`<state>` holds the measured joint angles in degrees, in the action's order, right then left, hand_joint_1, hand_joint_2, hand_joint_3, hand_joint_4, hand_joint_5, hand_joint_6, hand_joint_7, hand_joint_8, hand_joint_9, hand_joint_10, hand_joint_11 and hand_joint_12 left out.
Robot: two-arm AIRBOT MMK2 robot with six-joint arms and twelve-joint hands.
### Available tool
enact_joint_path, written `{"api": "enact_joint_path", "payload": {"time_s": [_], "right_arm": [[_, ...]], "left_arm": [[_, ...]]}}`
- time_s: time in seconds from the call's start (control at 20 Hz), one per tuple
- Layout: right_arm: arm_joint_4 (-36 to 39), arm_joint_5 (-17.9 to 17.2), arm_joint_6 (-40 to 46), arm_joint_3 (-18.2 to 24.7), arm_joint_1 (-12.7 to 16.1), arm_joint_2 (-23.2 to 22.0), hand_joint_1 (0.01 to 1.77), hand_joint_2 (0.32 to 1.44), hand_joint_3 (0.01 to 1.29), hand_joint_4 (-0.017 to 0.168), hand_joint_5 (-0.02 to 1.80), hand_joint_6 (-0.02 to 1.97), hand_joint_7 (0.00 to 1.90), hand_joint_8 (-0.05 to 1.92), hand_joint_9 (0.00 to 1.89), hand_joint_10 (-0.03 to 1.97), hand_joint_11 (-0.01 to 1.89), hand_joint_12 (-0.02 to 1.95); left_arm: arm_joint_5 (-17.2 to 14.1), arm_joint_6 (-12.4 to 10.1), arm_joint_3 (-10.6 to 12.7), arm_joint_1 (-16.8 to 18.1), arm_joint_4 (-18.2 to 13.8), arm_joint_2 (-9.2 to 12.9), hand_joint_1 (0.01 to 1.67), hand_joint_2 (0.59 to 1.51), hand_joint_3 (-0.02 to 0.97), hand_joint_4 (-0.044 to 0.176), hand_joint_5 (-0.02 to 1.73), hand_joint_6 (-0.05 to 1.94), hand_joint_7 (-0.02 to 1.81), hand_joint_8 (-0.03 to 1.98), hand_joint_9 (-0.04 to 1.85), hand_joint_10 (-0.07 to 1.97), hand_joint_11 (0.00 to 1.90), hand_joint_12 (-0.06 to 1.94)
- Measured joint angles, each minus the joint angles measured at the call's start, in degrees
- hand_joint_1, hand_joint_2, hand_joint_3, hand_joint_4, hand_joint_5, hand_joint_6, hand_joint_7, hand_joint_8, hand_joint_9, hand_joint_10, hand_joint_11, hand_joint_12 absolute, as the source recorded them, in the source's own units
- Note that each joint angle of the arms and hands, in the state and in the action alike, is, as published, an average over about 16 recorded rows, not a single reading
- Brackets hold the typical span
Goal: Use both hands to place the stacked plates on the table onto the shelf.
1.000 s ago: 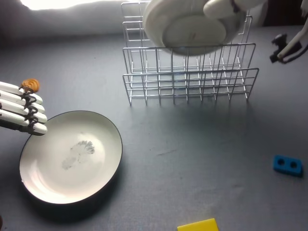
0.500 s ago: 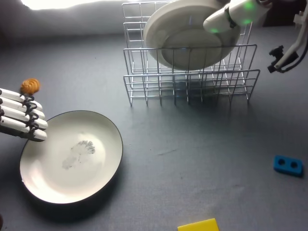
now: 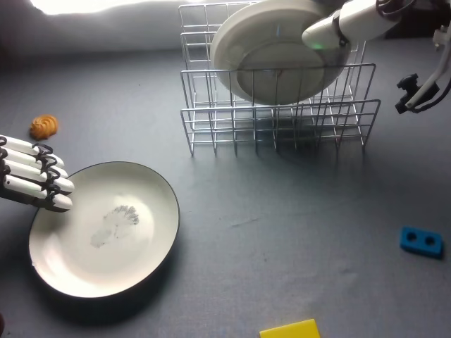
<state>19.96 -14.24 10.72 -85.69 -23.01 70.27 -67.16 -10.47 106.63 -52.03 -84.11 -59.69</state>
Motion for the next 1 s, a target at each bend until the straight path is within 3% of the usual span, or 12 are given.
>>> {"api": "enact_joint_path", "payload": {"time_s": [0.6, 0.8, 1.0], "right_arm": [[0.03, -0.56, 0.1, 1.83, 0.28, -1.46, 1.07, 1.06, 0.01, -0.005, 0.62, 0.07, 0.71, 0.03, 0.74, 0.02, 0.32, 1.24], [0.52, -0.67, -0.52, 3.92, 1.86, -2.78, 1.03, 1.04, 0.01, -0.004, 0.5, 0.03, 0.6, 0.02, 0.62, 0.02, 0.17, 1.2], [3.8, -1.65, -2.55, 7.16, 4.57, -4.49, 0.98, 1.03, 0.01, -0.004, 0.36, 0.02, 0.46, 0.02, 0.47, 0.01, 0.08, 1.02]], "left_arm": [[2.18, -2.35, -0.95, -3.72, 0.81, -0.2, 0.02, 1.124, 0.013, -0.004, 0.13, 0.0, 0.03, -0.01, 0.08, 0.02, 0.02, 0.11], [2.85, -3.28, -1.41, -5.12, 1.57, -0.2, 0.02, 1.126, 0.013, -0.003, 0.12, -0.01, 0.02, -0.01, 0.09, 0.03, 0.02, 0.11], [3.24, -3.92, -1.77, -6.24, 2.37, -0.19, 0.02, 1.13, 0.013, -0.003, 0.13, -0.01, 0.02, -0.01, 0.1, 0.03, 0.02, 0.15]]}}
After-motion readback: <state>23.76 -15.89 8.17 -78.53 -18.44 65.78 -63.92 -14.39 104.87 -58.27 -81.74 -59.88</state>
